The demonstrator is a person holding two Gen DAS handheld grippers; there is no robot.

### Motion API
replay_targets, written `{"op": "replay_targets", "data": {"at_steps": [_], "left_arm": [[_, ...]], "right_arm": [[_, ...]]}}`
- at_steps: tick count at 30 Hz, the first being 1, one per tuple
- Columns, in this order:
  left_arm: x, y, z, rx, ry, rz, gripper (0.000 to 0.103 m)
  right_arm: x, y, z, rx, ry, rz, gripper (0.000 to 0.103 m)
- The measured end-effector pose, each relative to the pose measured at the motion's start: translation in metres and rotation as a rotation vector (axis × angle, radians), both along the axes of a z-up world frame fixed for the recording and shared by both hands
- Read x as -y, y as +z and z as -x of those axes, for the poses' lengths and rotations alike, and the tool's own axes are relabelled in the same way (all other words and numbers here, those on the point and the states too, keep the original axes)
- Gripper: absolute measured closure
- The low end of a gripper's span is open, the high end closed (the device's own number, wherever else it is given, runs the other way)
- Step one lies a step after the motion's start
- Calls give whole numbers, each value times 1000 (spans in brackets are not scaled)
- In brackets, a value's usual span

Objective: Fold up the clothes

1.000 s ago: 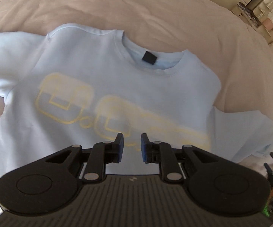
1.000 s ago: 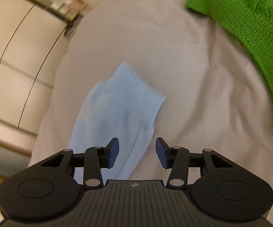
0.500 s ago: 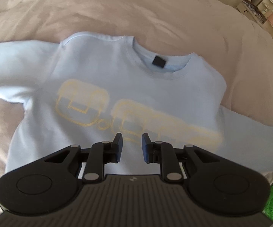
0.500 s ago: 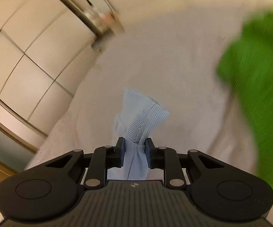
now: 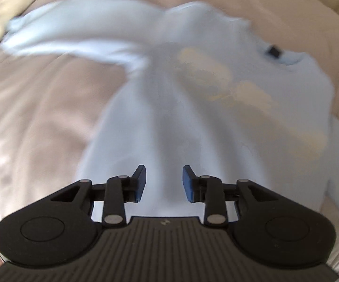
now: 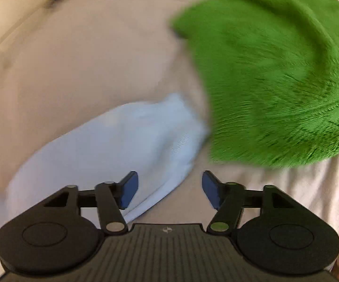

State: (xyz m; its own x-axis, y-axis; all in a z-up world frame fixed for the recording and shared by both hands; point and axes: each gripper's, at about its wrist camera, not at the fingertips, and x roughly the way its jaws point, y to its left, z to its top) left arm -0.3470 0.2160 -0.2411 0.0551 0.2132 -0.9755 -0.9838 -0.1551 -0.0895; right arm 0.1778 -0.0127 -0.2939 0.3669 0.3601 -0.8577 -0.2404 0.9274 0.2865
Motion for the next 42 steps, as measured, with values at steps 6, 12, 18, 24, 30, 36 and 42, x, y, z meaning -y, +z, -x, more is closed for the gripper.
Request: {"op": "replay_targets", "data": {"at_steps": [6, 12, 18, 24, 30, 36, 42], "left_arm": [[27, -28, 39, -43, -51, 46, 75], [30, -57, 61, -93, -168, 199, 85], [-30, -5, 52, -52, -330, 56, 84], [-174, -5, -9, -1, -496, -194, 79], [-282, -28, -59, -68, -686, -306, 54], [-329, -73, -57, 52, -722, -178, 77], [-307, -62, -36, 98, -666, -373, 100]], "right_arm": [[-50, -21, 111, -314, 424, -141, 51], [-71, -69, 192, -466, 500, 150, 57], [-130, -14, 173, -235, 496, 173, 56], [-248, -1, 133, -10, 652, 32, 55], [-353, -8, 68, 191, 879, -42, 36], [-414, -38, 34, 115, 1029, -92, 27], [-441, -50, 36, 103, 1097, -137, 98]]}}
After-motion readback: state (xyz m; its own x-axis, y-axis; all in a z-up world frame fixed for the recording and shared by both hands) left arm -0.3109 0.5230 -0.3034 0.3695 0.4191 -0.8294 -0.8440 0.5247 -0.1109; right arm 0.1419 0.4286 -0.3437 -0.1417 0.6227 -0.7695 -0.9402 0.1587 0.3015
